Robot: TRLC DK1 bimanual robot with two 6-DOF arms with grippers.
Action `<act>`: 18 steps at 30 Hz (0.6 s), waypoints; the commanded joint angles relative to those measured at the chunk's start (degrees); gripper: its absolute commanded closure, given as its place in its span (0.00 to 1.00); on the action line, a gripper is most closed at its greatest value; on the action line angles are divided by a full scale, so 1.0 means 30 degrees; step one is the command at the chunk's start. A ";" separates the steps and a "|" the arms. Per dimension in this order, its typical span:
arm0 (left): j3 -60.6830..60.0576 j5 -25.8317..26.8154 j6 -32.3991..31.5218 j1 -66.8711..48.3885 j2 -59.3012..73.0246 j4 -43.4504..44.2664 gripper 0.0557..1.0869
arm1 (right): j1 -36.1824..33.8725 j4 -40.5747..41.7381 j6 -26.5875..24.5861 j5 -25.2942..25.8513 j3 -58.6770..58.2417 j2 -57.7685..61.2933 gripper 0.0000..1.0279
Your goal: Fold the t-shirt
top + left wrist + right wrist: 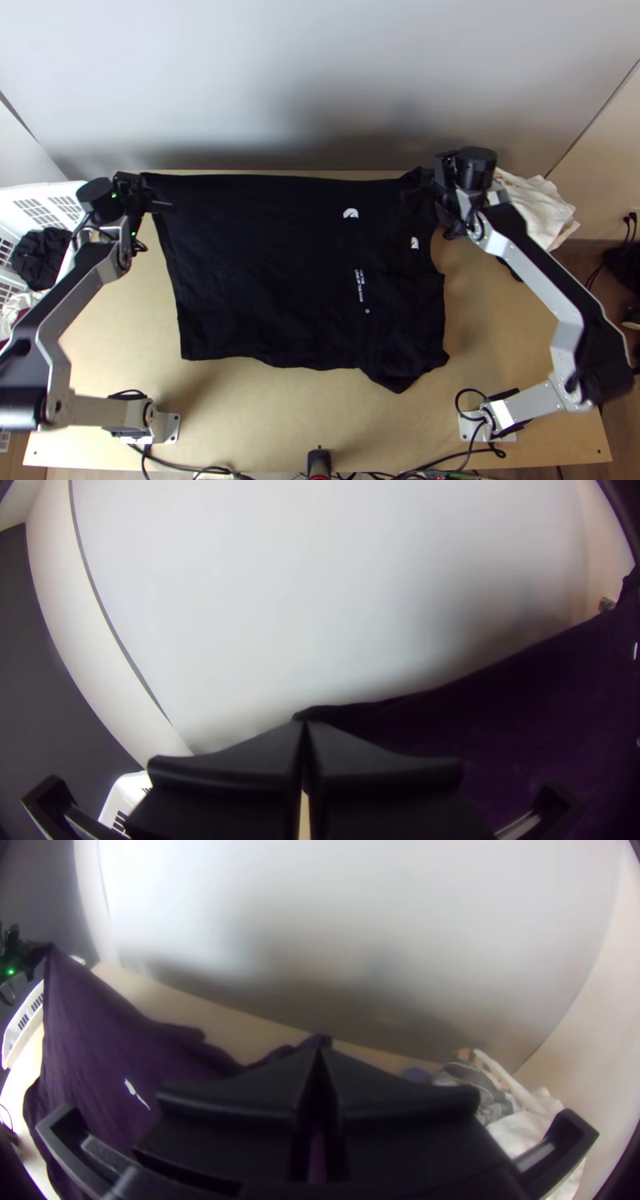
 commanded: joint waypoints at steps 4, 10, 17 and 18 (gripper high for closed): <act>0.2237 -0.0020 -0.0182 -0.0105 0.4601 0.0787 0.97 | -0.0496 0.0574 0.0019 0.0022 0.2579 0.4064 0.97; 0.3731 -0.0020 -0.0094 -0.0310 0.7003 0.0787 0.97 | -0.0496 0.0574 0.0019 0.0022 0.4278 0.6261 0.97; 0.4317 -0.0020 -0.0240 -0.1013 0.8790 0.0787 0.97 | -0.0437 0.0632 0.0019 0.0022 0.4747 0.7902 0.97; 0.4464 -0.0020 -0.0387 -0.1042 0.9025 0.0787 0.97 | -0.0496 0.0838 0.0048 0.0051 0.4835 0.8107 0.97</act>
